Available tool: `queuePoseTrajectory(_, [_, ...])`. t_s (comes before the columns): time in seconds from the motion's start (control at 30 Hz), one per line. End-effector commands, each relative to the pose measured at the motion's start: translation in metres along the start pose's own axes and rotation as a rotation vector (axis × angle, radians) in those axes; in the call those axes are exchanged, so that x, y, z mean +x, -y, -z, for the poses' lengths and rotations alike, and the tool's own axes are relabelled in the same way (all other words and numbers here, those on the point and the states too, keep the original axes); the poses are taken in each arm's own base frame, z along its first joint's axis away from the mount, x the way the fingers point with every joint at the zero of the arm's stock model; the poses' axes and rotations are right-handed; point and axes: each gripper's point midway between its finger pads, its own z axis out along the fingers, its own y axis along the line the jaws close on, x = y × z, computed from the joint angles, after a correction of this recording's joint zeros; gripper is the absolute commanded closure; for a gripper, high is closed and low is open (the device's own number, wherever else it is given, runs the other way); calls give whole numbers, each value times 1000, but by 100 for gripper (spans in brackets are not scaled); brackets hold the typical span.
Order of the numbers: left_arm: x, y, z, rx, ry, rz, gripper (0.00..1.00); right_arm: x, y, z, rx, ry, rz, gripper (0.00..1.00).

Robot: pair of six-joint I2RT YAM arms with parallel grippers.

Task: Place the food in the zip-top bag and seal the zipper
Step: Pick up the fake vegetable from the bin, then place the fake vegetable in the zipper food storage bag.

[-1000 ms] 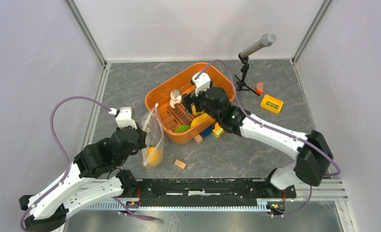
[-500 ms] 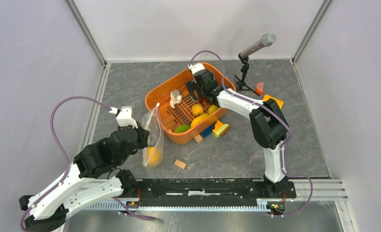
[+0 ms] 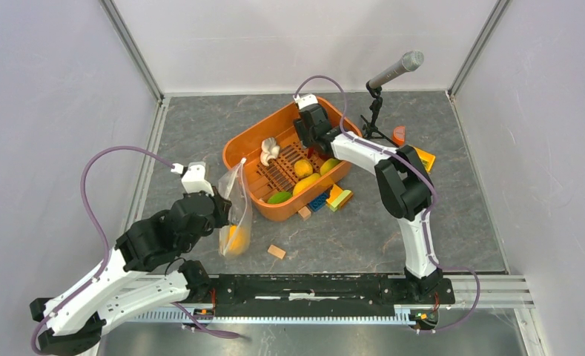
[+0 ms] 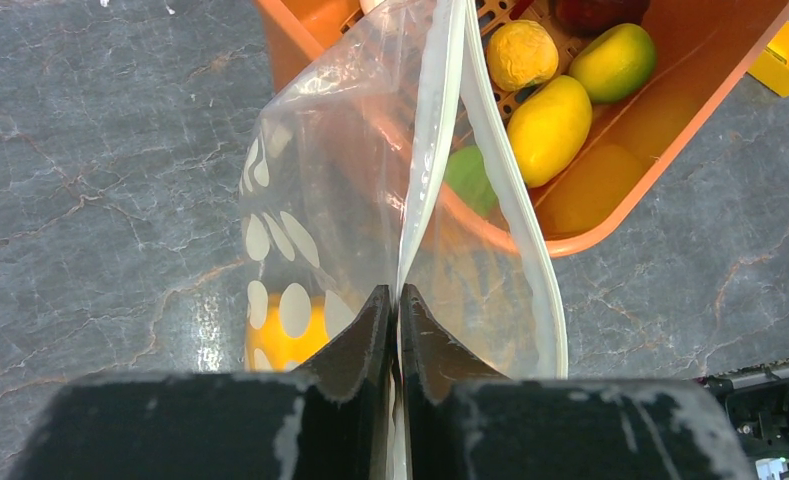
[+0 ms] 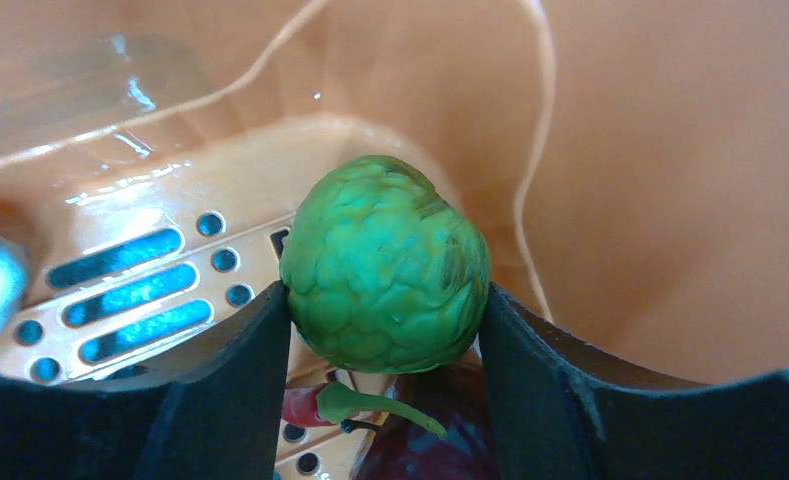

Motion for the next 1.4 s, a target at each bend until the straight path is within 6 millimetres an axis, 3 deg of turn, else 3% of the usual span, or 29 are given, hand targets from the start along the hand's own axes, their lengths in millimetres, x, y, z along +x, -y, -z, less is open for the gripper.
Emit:
queuePoseTrajectory(0.0, [-6, 5, -3, 5, 26, 9, 88, -19, -8, -3, -52, 70, -31, 43])
queuePoseTrajectory(0.07, [-5, 4, -5, 1, 28, 21, 89, -23, -11, 3, -82, 85, -36, 52])
queuePoseTrajectory(0.23, [0, 4, -8, 4, 28, 41, 89, -42, -19, 28, -181, 181, -72, 61])
queuePoseTrajectory(0.43, [15, 7, -15, 28, -3, 46, 89, -72, -13, 57, -206, 243, -111, 63])
queuePoseTrajectory(0.83, [17, 1, -13, 53, 35, 44, 89, -64, -36, 98, -405, 254, -171, 63])
queuePoseTrajectory(1.0, [18, 15, -17, 88, 9, 27, 90, -69, -36, 134, -491, 334, -159, 62])
queuePoseTrajectory(1.17, [32, 30, -27, 136, -46, 3, 89, -70, -44, 178, -629, 411, -112, 63])
queuePoseTrajectory(1.37, [45, 44, -39, 150, -98, 28, 89, -63, -53, 253, -827, 533, -86, 62])
